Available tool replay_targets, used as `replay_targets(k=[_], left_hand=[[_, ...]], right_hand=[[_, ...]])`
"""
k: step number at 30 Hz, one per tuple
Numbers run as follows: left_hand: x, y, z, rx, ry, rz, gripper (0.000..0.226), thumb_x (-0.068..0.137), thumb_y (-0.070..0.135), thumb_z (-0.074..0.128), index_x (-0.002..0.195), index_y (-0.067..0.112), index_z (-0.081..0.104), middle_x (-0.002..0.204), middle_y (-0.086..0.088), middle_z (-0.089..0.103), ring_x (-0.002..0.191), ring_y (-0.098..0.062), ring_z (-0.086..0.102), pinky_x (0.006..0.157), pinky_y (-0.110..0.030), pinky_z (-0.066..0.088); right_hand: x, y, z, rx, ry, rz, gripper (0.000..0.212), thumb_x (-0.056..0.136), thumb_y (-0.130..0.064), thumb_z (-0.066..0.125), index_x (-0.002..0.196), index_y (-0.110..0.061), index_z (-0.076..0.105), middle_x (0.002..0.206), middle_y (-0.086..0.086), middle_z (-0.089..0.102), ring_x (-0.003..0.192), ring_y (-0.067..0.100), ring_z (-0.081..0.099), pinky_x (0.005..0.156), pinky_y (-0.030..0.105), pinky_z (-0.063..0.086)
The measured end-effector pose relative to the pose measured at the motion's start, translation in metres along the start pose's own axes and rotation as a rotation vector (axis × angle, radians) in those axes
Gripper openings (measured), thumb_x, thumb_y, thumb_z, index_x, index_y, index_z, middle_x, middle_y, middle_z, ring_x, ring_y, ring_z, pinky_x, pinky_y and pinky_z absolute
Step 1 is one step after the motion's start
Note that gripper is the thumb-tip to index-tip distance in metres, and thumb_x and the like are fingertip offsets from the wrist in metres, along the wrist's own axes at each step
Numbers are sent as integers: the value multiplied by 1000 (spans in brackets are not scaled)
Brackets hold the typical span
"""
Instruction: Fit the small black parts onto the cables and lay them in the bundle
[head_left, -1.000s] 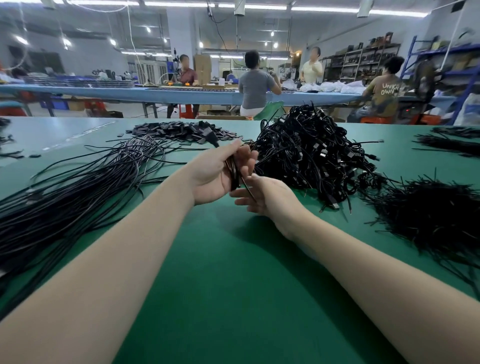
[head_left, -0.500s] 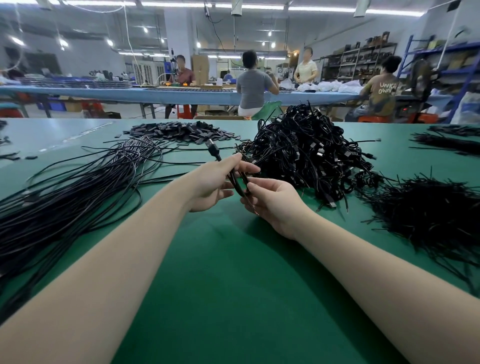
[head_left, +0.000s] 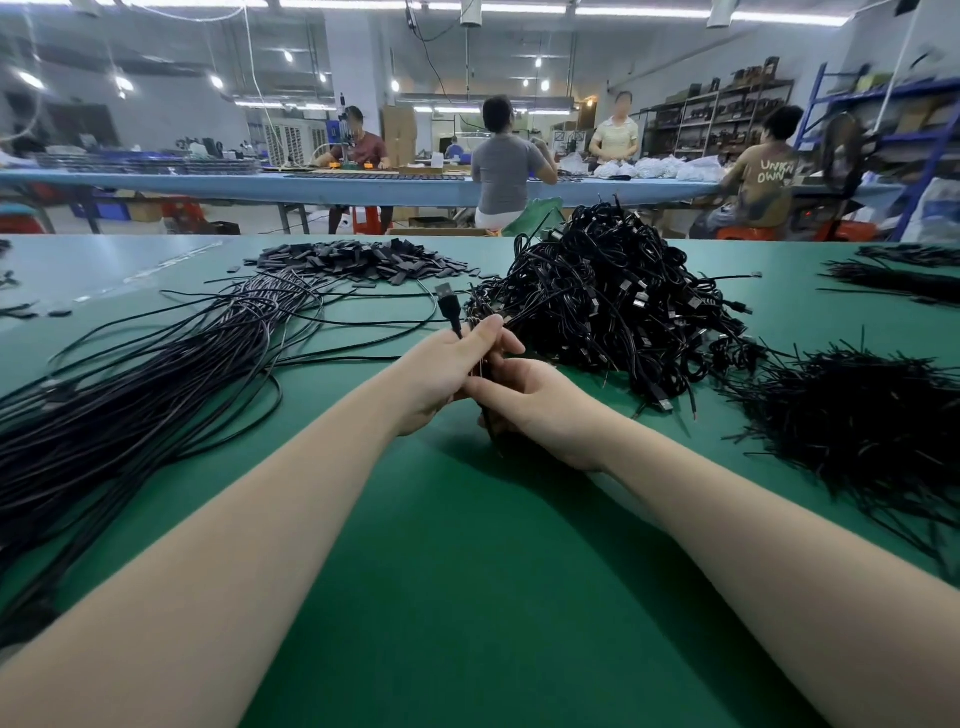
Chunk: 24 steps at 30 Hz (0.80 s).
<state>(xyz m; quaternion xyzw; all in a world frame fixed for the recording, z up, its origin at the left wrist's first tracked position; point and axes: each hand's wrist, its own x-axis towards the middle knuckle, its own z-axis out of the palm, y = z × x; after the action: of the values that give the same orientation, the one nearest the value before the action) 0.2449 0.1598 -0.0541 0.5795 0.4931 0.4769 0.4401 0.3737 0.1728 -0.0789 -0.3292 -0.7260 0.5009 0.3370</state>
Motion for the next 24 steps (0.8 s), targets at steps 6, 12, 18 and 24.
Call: replay_targets(k=[6, 12, 18, 24], left_hand=[[4, -6, 7, 51, 92, 65, 39, 102, 38, 39, 75, 24, 64, 74, 6, 58, 78, -13, 53, 75, -26, 43], [8, -14, 17, -10, 101, 79, 41, 102, 37, 38, 75, 22, 65, 104, 15, 65, 109, -9, 57, 96, -28, 43], [6, -16, 19, -29, 48, 40, 37, 101, 41, 39, 89, 26, 71, 101, 7, 71, 98, -6, 63, 88, -21, 47], [1, -17, 15, 193, 163, 192, 19, 97, 29, 53, 95, 24, 71, 96, 4, 69, 90, -12, 64, 81, -27, 49]], right_hand=[[4, -3, 4, -342, 70, -100, 8, 97, -26, 47, 99, -23, 55, 71, -9, 55, 63, 7, 51, 60, 25, 40], [1, 0, 7, -590, 104, -249, 31, 100, -18, 42, 126, -2, 47, 114, 18, 59, 103, 33, 57, 78, 32, 43], [1, 5, 7, -794, 154, -213, 37, 100, -16, 34, 133, 0, 41, 120, 21, 53, 107, 36, 54, 83, 41, 47], [5, 10, -4, -643, 399, 30, 21, 101, -24, 31, 88, -10, 38, 96, 17, 57, 88, 35, 54, 68, 35, 36]])
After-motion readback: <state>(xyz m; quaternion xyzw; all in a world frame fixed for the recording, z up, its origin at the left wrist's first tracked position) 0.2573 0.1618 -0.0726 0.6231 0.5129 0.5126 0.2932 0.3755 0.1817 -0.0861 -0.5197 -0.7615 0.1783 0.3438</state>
